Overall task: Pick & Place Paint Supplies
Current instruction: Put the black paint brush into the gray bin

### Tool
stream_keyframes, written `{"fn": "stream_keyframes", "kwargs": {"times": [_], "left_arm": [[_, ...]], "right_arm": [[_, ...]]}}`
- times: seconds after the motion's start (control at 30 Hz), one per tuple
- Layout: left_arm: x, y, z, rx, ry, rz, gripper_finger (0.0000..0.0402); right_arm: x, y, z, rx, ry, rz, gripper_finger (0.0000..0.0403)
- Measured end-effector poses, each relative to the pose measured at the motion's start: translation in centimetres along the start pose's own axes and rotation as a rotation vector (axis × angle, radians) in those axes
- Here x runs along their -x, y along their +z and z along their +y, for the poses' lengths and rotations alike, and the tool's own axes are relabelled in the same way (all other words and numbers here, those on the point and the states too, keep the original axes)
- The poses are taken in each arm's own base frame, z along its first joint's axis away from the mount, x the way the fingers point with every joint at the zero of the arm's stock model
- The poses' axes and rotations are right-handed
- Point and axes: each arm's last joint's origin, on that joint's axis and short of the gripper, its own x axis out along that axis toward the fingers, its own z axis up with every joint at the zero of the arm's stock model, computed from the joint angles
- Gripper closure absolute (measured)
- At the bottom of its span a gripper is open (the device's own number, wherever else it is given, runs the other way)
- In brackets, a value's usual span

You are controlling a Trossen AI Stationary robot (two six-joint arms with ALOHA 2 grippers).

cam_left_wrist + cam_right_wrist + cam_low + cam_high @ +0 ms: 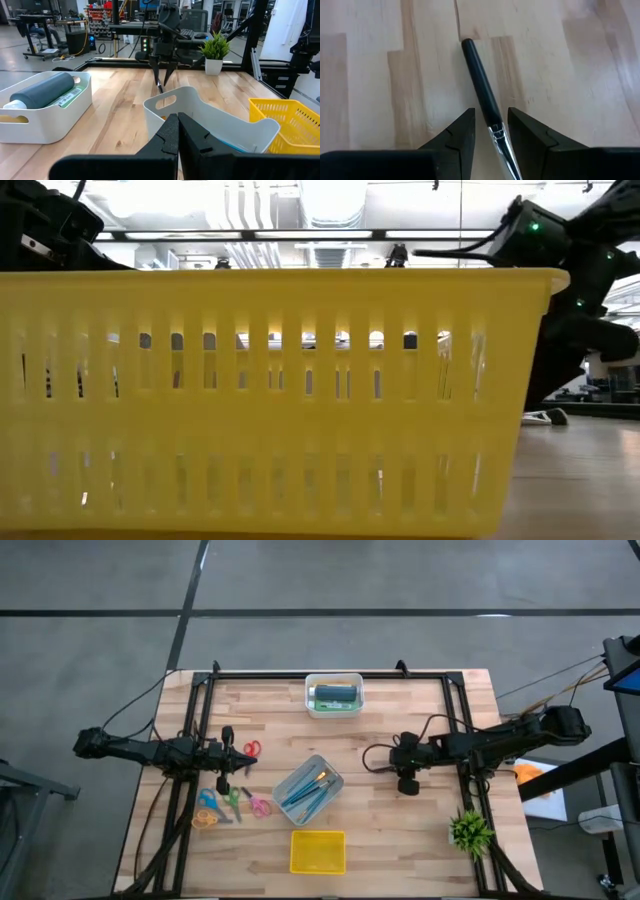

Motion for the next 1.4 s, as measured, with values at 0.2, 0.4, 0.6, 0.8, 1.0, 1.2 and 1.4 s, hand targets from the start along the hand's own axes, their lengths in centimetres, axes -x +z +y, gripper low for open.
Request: {"fn": "stream_keyframes", "kwargs": {"times": [0.2, 0.4, 0.6, 0.8, 1.0, 1.2, 1.4], "left_arm": [[0.0, 0.0, 0.0, 0.0, 0.0, 0.0, 0.0401], [0.0, 0.0, 0.0, 0.0, 0.0, 0.0, 0.0401], [0.0, 0.0, 0.0, 0.0, 0.0, 0.0, 0.0401], [0.0, 0.0, 0.0, 0.0, 0.0, 0.0, 0.0401], [0.0, 0.0, 0.0, 0.0, 0.0, 0.0, 0.0401], [0.0, 0.0, 0.0, 0.0, 0.0, 0.0, 0.0401], [0.0, 0.0, 0.0, 0.0, 0.0, 0.0, 0.0401]], "right_arm": [[-0.2, -0.5, -0.1, -0.001, -0.016, 0.01, 0.0289], [-0.6, -1.4, -0.2, -0.033, -0.016, 0.009, 0.0289], [-0.7, -1.5, -0.2, -0.035, -0.016, 0.006, 0.0292], [-0.7, -1.4, -0.2, -0.02, -0.01, 0.007, 0.0343], [-0.7, -1.4, -0.2, -0.017, -0.012, 0.004, 0.037], [-0.7, -1.4, -0.2, -0.02, -0.012, 0.005, 0.0337], [-0.7, -1.4, -0.2, -0.02, -0.013, 0.005, 0.0354]]}}
